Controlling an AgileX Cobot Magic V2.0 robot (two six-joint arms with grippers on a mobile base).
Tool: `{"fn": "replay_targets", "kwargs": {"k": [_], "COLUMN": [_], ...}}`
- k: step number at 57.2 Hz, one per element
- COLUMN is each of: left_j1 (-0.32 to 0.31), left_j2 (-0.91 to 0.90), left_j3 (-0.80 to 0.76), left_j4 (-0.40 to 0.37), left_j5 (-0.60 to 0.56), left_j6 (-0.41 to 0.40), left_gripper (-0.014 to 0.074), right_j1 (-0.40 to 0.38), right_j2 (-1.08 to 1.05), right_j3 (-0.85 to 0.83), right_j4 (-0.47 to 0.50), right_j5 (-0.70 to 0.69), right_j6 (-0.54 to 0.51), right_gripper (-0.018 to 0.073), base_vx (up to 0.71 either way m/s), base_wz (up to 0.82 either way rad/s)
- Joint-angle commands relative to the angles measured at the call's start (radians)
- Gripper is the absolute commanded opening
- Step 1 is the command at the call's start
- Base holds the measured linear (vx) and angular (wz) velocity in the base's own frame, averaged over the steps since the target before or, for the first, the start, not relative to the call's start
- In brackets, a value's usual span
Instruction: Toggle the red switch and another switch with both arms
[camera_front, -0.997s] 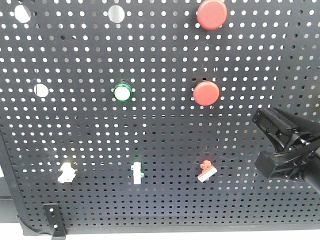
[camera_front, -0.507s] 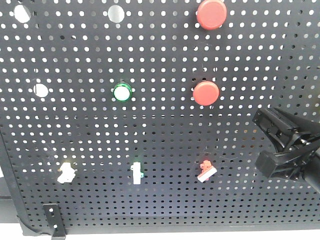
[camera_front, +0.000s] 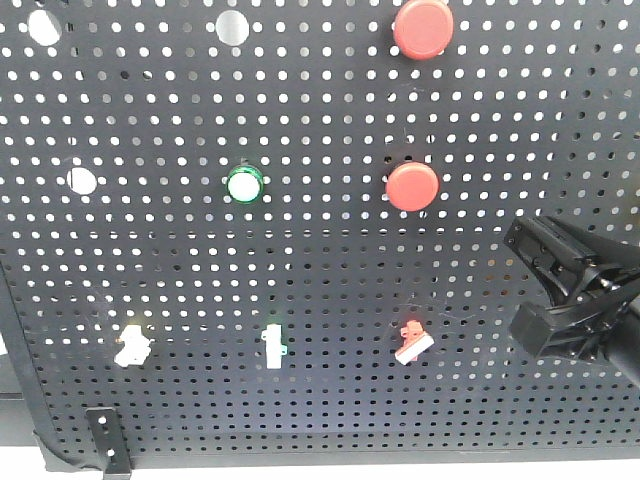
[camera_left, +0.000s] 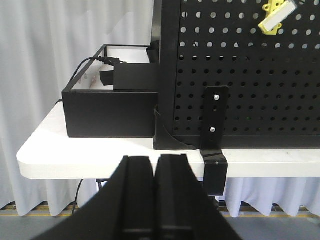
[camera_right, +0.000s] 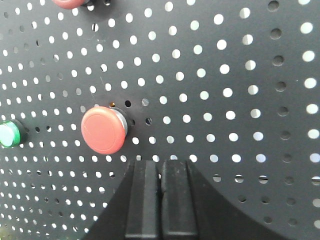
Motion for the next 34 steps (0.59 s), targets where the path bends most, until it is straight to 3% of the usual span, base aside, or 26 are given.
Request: {"fn": "replay_targets", "kwargs": {"k": [1,11,21,28,34], "left_j1": [0.002,0.002,0.002,0.002,0.002], "left_j2": [-0.009,-0.009,-0.009,-0.009,-0.009], "left_j3": [0.017,0.017,0.017,0.017,0.017], "left_j4": [-0.004,-0.004,-0.004,-0.004,-0.004], "left_j5": [-0.073,-0.073,-0.073,-0.073,-0.073], "left_j6": [-0.006,-0.006,-0.006,-0.006,-0.006], "left_gripper": [0.0003,0.0003,0.0003,0.0003,0.0003], "right_j1": [-0.010,-0.044,-0.185,-0.296,-0.345], "right_j2": [-0.018,-0.189,-0.479,-0.699,-0.851], "right_j3": [-0.023,0.104,0.344,0.515,0.625], "right_j4": [-0.014,-0.017,-0.019,-0.021,-0.021], "right_j5": [-0.077,-0.072,-0.019,0.131,0.276], "right_j6": [-0.049,-0.211,-0.208,-0.186,-0.156], "right_gripper": [-0.0006,-0.0006,-0.0006,-0.0006,-0.0006], "base_vx": [0.00,0.00,0.00,0.00,0.00], "base_wz": [0.00,0.00,0.00,0.00,0.00]}}
